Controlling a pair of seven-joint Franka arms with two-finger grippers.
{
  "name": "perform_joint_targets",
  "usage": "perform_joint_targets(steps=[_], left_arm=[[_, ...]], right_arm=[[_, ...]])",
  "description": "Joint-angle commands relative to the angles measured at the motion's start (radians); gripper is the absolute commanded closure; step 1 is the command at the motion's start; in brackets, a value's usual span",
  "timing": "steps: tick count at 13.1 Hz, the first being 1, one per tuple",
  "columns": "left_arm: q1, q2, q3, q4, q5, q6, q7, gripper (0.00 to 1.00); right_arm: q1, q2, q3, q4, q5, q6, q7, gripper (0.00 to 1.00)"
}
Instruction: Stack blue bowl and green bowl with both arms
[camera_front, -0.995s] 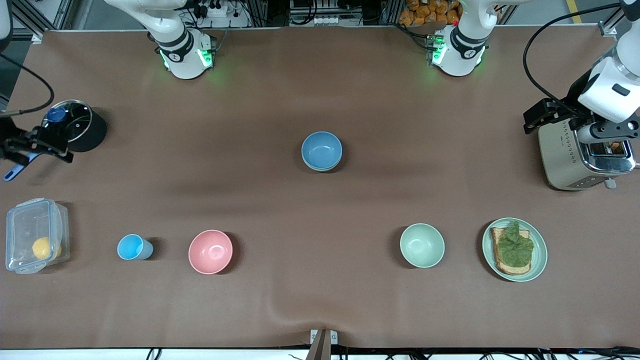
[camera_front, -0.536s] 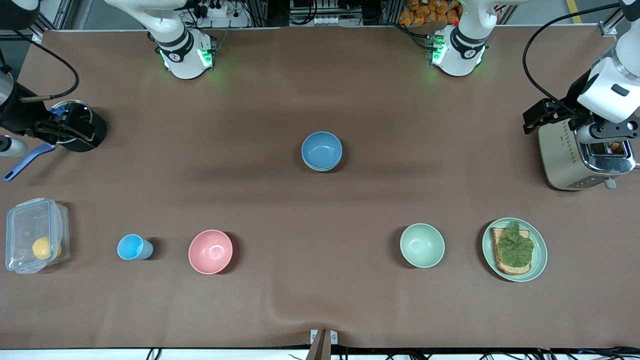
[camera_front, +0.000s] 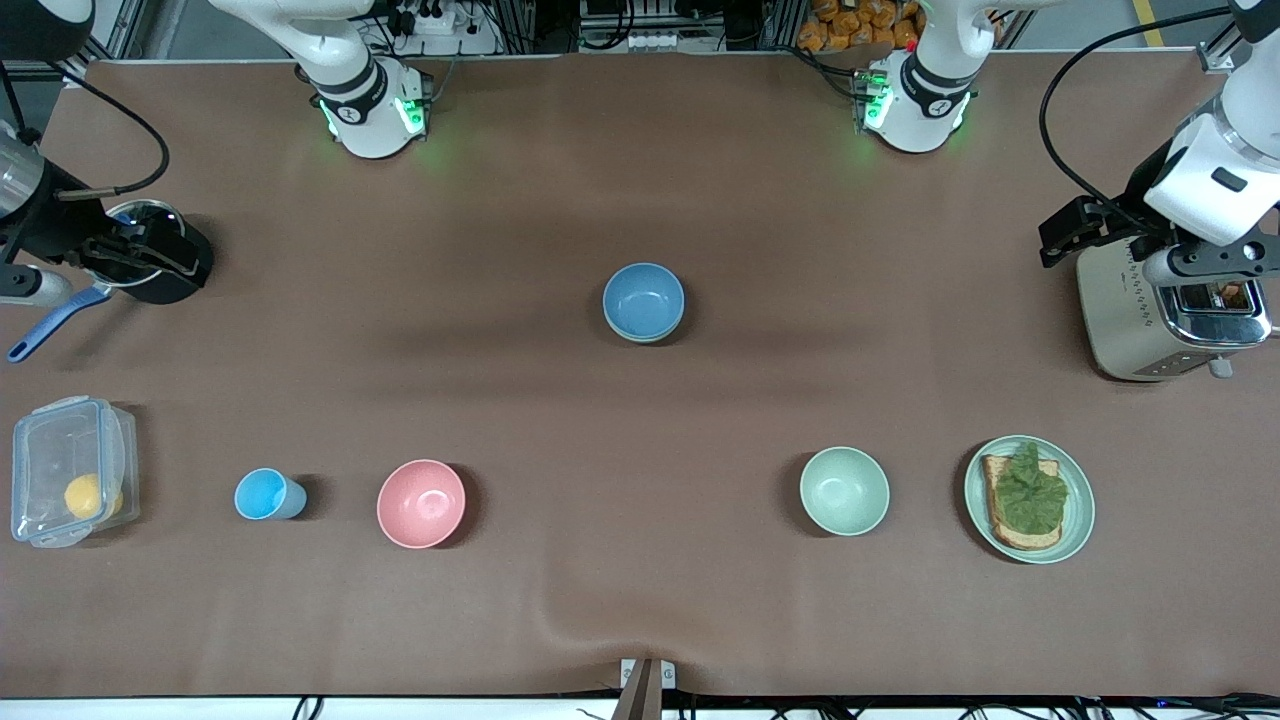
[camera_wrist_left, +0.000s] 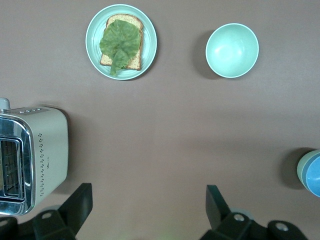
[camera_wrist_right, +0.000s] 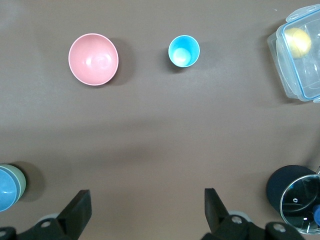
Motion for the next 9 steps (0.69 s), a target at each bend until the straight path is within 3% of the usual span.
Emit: perform_joint_targets(steps=[1,4,9], left_arm=[[0.003,-0.006,0.003,0.001,-0.014,0.009,0.023,0.0],[0.004,0.013,0.003,0.04,-0.009,0.0,0.02,0.0],[0.006,0.01,0.003,0.043,-0.011,-0.008,0.02,0.0]], right_arm=[[0.024,-0.031,-0.016,-0.033,-0.01,0.015,0.017,0.0],[0.08,-0.031,-0.065,-0.022,-0.008,0.013,0.017,0.0],[0.08,-0.031,-0.059,-0.027,-0.01,0.015,0.043,0.0]])
